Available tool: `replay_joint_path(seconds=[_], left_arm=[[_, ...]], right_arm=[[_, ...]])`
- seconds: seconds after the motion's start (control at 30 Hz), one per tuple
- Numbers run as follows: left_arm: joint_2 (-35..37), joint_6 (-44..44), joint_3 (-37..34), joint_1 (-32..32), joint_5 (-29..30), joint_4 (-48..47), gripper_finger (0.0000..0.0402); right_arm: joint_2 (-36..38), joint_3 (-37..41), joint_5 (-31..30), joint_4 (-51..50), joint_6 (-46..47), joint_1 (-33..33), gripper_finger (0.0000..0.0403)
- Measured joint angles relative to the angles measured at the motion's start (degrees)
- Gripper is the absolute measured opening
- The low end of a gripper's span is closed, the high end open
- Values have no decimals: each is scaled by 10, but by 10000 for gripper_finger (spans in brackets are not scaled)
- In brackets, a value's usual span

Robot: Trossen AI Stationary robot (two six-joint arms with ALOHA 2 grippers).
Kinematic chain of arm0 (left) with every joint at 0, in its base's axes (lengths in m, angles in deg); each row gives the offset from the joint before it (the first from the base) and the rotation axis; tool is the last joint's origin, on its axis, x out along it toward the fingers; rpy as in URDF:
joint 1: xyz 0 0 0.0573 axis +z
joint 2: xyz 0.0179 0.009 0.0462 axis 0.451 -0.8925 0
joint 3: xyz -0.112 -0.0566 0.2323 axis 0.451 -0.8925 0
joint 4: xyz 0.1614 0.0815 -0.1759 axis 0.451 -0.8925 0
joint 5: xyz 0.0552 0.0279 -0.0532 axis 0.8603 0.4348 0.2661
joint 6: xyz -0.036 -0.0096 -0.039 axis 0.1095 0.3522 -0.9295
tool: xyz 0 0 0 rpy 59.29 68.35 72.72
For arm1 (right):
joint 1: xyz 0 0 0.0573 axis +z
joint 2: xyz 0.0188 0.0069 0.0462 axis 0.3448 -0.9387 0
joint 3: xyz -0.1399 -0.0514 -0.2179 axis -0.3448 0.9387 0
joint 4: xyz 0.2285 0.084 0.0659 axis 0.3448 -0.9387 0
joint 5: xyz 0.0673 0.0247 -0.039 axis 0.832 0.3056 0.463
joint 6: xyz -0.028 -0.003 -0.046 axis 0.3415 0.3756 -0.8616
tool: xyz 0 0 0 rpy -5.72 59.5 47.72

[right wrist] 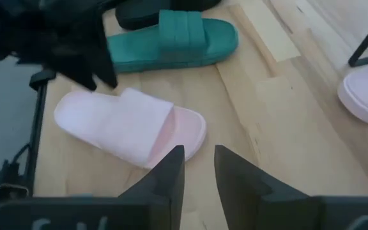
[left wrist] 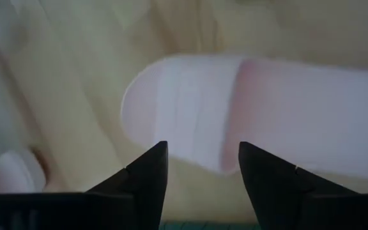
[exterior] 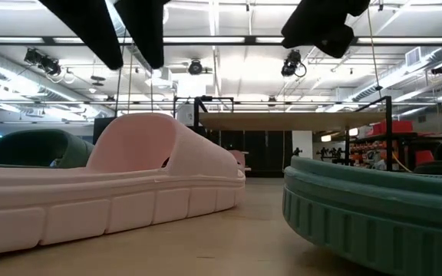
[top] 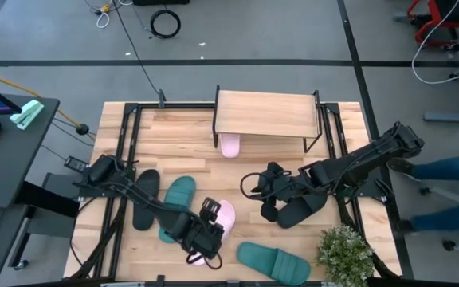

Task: Pick and place slides into the shelf
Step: Put the pink slide under the shelf

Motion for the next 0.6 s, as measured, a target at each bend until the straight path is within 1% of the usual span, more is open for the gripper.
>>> replay_joint_path(seconds=[0.17, 0.4, 0.6], left_arm=[[0, -27, 0, -23, 0, 40, 192], [-2, -78, -1, -42, 2, 74, 192], [-27, -85, -2, -44, 34, 87, 190]], right_arm=[[-1, 0, -3, 2, 31, 8, 93], [-1, 0, -4, 7, 46, 29, 93], [-1, 0, -4, 11, 53, 51, 93]])
